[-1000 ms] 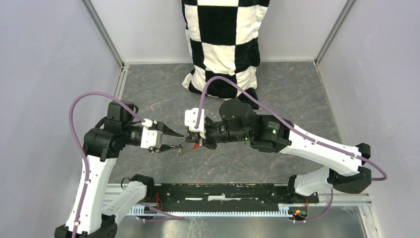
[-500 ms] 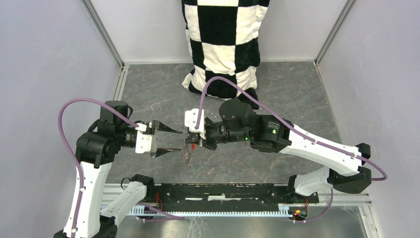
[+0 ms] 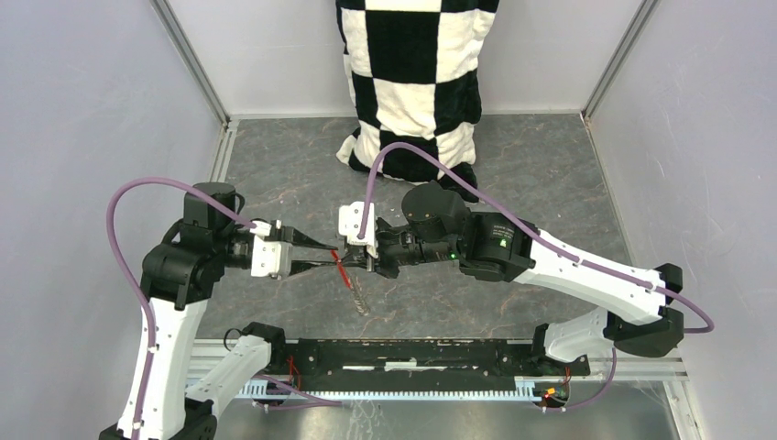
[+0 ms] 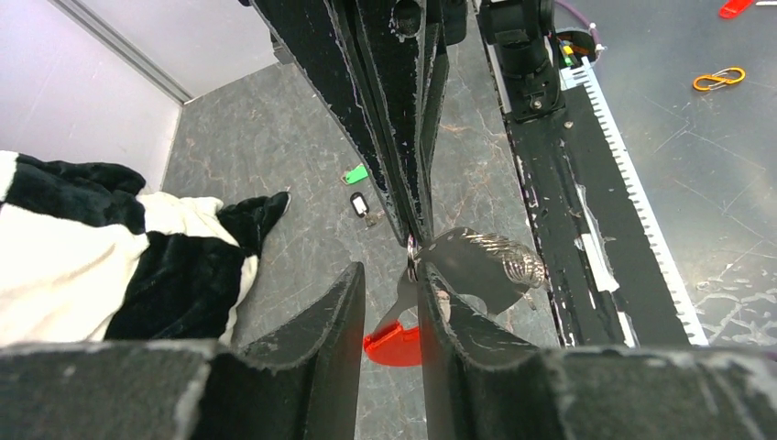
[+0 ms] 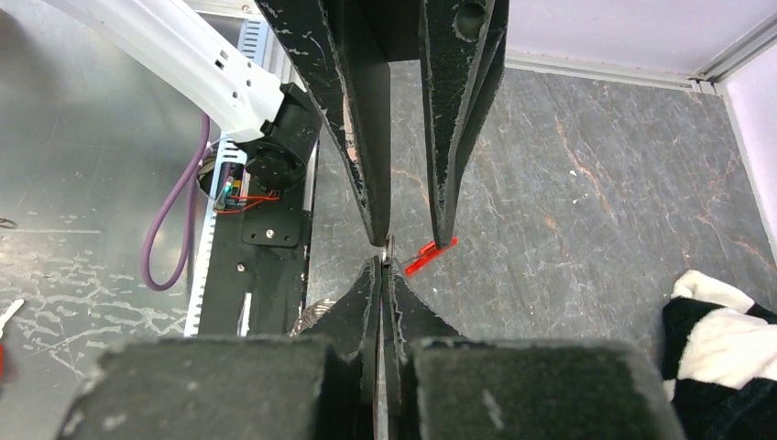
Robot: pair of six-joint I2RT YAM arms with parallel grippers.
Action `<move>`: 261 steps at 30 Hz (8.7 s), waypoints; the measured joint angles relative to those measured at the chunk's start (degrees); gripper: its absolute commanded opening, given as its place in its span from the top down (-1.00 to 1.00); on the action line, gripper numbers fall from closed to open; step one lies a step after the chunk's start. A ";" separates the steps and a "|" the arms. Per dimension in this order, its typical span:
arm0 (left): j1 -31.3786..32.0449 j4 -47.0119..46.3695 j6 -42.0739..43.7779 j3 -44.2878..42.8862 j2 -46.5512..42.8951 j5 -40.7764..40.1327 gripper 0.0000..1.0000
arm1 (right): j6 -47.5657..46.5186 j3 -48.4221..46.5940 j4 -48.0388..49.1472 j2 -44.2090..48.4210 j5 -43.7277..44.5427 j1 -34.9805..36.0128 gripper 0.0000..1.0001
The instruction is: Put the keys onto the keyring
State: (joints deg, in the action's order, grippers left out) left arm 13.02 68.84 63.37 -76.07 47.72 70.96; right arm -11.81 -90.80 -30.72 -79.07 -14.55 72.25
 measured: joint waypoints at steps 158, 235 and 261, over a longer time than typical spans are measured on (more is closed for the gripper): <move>2.60 -14.80 -7.80 9.44 -4.70 8.52 0.96 | 5.79 16.35 19.19 12.74 2.14 0.00 0.10; 8.35 -30.73 -20.22 24.39 -11.37 3.04 0.96 | 27.50 57.27 28.13 2.08 32.11 -44.94 -0.09; 8.35 -30.10 -19.39 24.39 -13.84 2.64 0.96 | 30.75 59.23 35.69 -2.71 16.35 -51.76 0.28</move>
State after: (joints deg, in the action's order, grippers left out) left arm 21.37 38.74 43.99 -51.68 33.89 73.60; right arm 18.94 -31.57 4.97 -81.78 1.80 20.49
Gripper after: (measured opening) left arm 0.034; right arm 0.398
